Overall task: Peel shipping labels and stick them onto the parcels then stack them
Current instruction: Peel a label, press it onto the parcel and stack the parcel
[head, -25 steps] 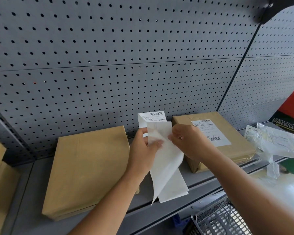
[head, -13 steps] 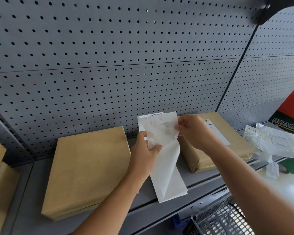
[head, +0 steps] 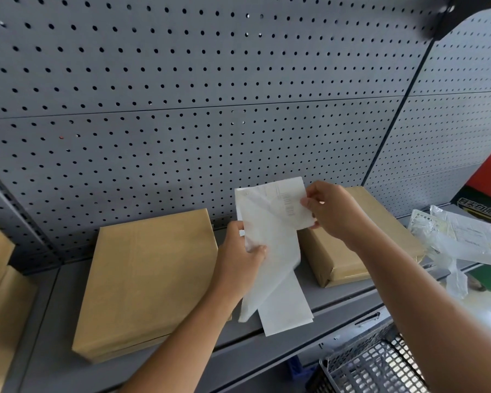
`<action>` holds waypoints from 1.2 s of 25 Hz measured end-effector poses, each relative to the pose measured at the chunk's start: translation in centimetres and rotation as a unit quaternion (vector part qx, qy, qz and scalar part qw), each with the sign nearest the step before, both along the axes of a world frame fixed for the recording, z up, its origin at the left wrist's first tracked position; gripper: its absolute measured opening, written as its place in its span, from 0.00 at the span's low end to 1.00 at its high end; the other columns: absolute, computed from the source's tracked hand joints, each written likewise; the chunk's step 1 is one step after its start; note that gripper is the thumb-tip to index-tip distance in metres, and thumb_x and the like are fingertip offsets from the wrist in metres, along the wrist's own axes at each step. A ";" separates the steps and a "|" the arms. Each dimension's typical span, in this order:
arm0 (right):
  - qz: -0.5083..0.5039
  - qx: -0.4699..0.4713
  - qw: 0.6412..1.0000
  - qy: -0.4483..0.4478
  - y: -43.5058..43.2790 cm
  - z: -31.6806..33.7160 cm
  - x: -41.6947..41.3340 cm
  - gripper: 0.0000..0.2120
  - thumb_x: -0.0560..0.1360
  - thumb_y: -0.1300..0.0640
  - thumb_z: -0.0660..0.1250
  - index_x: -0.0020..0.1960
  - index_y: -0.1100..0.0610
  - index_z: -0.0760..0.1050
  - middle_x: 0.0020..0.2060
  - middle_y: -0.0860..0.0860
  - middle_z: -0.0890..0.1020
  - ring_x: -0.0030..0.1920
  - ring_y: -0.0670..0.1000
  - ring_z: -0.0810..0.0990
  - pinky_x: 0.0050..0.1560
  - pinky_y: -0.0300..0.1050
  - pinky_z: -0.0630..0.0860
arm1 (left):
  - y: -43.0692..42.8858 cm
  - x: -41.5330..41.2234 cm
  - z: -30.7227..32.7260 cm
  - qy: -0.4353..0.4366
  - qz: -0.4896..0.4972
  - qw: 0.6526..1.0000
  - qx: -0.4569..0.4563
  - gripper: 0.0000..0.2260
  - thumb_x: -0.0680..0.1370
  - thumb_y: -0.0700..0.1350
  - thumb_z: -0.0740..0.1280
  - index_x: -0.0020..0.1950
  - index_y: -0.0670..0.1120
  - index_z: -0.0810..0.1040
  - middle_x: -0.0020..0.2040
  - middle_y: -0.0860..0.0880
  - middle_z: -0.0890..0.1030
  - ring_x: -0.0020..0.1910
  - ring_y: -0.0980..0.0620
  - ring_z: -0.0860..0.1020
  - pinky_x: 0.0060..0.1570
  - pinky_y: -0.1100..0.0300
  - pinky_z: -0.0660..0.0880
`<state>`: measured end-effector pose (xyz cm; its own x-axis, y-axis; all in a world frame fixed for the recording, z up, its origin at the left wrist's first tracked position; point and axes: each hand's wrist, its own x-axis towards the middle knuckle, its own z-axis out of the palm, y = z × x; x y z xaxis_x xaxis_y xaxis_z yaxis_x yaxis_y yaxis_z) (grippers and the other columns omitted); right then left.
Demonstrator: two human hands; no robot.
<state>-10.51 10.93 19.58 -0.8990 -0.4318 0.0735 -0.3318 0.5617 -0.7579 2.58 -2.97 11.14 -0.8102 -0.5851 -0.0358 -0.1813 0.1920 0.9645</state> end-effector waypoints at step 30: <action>0.056 -0.043 0.939 0.337 -1.9 4.1 0.0 0.09 0.80 0.61 0.61 0.55 0.54 0.80 0.46 0.51 0.84 0.45 0.55 0.81 0.44 0.54 0.80 | -0.8 -2.1 1.4 0.000 0.041 0.999 -0.012 0.16 0.80 0.56 0.66 0.59 0.46 0.77 0.55 0.50 0.80 0.56 0.49 0.79 0.57 0.54 0.76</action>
<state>-10.49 9.02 23.68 -0.5851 -0.4875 0.6481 -0.8056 0.4411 -0.3955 0.44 -3.76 12.58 -0.7601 -0.6495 -0.0198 -0.1965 0.2007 0.9597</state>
